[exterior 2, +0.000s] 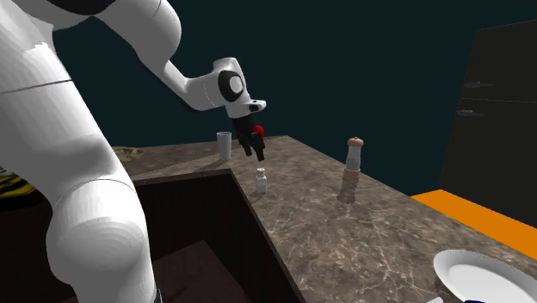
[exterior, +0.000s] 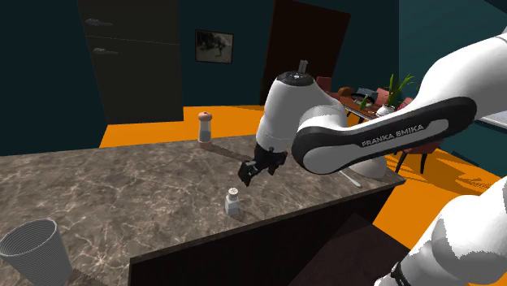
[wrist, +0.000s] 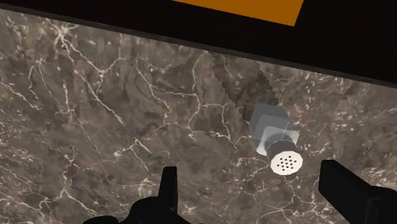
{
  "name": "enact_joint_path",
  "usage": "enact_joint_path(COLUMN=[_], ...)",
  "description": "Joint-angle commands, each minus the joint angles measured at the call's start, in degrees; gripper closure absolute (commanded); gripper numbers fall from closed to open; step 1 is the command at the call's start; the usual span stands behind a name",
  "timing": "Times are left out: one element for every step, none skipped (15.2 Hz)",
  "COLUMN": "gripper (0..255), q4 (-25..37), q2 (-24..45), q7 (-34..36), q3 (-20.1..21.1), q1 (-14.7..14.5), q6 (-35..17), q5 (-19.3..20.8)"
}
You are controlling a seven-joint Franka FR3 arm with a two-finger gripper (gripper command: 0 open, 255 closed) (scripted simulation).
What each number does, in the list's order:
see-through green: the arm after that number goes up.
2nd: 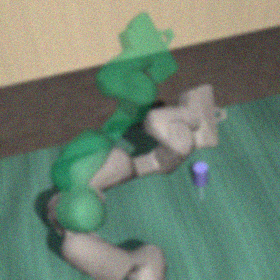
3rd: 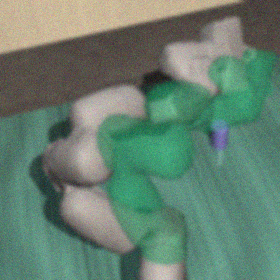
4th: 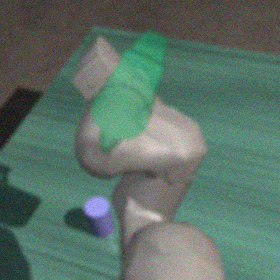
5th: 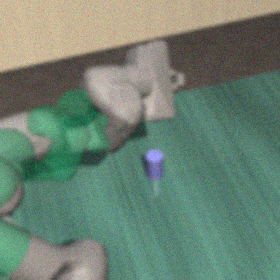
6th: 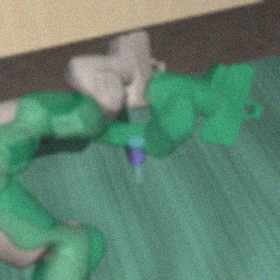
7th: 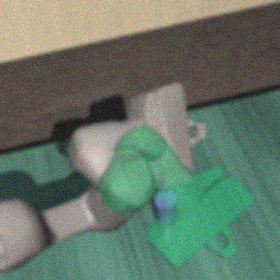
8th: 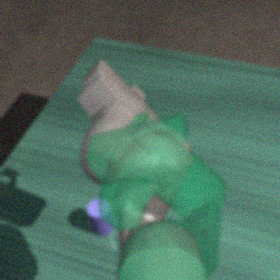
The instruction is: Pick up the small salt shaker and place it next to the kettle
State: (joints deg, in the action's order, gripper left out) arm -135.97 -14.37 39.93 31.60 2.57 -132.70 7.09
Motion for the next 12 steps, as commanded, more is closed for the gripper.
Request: enact_joint_path(gripper=[0, 0, 0, 0, 0, 0, 0, 0, 0, 0, 0, 0], q4=[1.8, 2.9, 4.1, 5.5, 7.0, 8.6, 9.4, 9.3, 9.3, 9.3, 9.3, 9.3], q2=[4.6, 7.1, 9.9, 12.7, 15.6, 18.5, 19.9, 20.6, 21.3, 22.0, 22.7, 23.4], q7=[5.2, 8.1, 11.2, 14.4, 17.6, 20.7, 22.2, 22.7, 23.3, 23.8, 24.4, 25.0], q3=[2.5, 3.8, 4.9, 5.7, 6.2, 6.4, 6.2, 5.9, 5.6, 5.4, 5.1, 4.8], q1=[1.3, 1.9, 2.4, 2.6, 2.4, 2.0, 1.5, 1.3, 1.3, 1.2, 1.1, 1.1], q6=[-1.8, -2.5, -2.9, -3.2, -3.2, -3.0, -2.9, -3.4, -3.8, -4.3, -4.7, -5.2], q5=[4.3, 7.0, 9.9, 13.1, 16.4, 19.6, 21.2, 22.0, 22.8, 23.7, 24.5, 25.4])
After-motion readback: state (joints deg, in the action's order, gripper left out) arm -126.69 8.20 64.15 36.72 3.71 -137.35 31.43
